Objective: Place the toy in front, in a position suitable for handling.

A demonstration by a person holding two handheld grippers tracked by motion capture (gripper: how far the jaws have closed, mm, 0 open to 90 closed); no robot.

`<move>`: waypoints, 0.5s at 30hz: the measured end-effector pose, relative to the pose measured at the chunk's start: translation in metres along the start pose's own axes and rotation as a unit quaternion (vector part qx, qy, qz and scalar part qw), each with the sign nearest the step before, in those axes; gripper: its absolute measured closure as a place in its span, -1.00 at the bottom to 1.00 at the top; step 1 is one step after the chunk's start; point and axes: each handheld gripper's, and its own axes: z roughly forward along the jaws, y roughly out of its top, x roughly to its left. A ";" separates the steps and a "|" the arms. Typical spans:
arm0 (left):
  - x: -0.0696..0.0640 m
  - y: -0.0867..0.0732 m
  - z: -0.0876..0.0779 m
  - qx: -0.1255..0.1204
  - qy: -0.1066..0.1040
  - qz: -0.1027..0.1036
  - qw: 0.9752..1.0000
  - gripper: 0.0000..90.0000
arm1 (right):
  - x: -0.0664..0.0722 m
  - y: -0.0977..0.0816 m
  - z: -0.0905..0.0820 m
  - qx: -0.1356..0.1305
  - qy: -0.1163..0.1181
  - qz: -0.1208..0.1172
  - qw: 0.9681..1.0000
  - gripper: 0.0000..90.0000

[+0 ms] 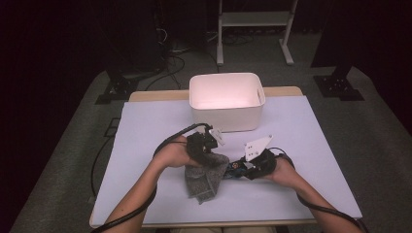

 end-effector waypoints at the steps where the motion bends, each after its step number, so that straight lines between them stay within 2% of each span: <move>1: 0.001 0.001 0.000 0.000 0.003 0.000 1.000 0.63 | -0.003 0.001 0.001 0.004 -0.004 -0.006 1.000 0.43; 3: 0.003 0.002 -0.001 -0.002 0.005 -0.001 1.000 0.63 | -0.006 0.000 0.002 0.007 -0.009 -0.016 1.000 0.43; 5: 0.003 0.002 0.000 -0.004 0.005 -0.004 1.000 0.63 | -0.007 -0.006 0.003 0.007 -0.009 -0.017 1.000 0.43; 7: 0.005 0.002 0.001 -0.002 0.005 -0.005 1.000 0.63 | -0.007 -0.014 0.005 0.012 -0.008 -0.007 1.000 0.43; 10: 0.006 0.000 0.008 0.008 0.002 -0.009 1.000 0.63 | -0.005 -0.022 0.005 -0.007 -0.012 0.013 1.000 0.43; 15: 0.003 -0.003 0.007 -0.002 -0.002 -0.013 1.000 0.63 | -0.002 -0.025 0.004 -0.018 -0.018 0.041 0.999 0.38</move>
